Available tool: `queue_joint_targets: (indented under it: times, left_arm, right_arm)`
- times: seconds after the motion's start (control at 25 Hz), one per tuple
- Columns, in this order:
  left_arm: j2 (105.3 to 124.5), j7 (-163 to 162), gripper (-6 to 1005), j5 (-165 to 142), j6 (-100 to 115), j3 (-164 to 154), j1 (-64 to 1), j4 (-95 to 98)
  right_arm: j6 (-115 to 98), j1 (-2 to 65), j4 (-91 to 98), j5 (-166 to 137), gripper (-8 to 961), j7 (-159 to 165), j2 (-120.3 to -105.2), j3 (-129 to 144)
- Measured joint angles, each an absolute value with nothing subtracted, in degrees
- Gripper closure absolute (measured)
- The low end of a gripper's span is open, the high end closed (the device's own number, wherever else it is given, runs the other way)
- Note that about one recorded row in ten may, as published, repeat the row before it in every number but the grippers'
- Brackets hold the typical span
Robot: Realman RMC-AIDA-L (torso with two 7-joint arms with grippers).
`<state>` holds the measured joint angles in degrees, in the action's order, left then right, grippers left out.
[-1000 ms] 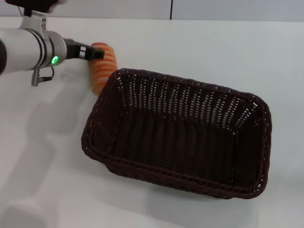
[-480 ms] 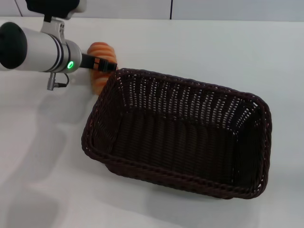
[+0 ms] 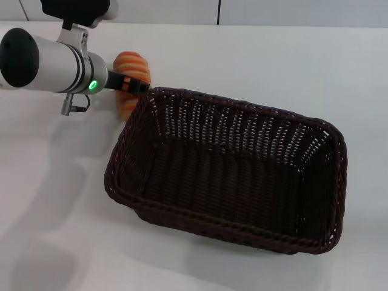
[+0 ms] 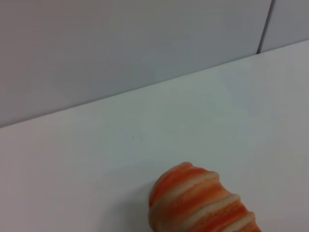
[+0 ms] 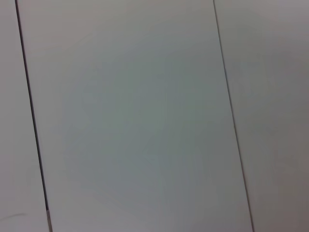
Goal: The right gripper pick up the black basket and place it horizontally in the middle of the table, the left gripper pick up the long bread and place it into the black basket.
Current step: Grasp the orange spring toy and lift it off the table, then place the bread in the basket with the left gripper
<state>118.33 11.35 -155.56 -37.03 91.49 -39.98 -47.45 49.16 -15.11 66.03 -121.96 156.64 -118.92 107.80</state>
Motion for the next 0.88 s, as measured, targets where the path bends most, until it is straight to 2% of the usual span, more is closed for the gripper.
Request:
queue_joint_targets:
  times: [0.24,0.52,0.88]
  left_arm:
    - [118.37,12.7,308,-155.5,-37.6,91.2,-39.4,-49.1]
    - [118.44,14.7,383,-154.8,-38.5,91.0,-35.3,-57.8]
    - [118.09,30.6,457,-137.4,-45.9,91.2,-18.6,-91.0]
  right_arm:
    - [49.2,-15.2,66.0,-122.0,133,156.6,-118.84,107.6]
    - [49.2,-15.2,65.8,-122.0,132,156.6,-118.82,107.8]
    - [49.2,-15.5,65.8,-122.0,131,156.8,-118.82,107.9]
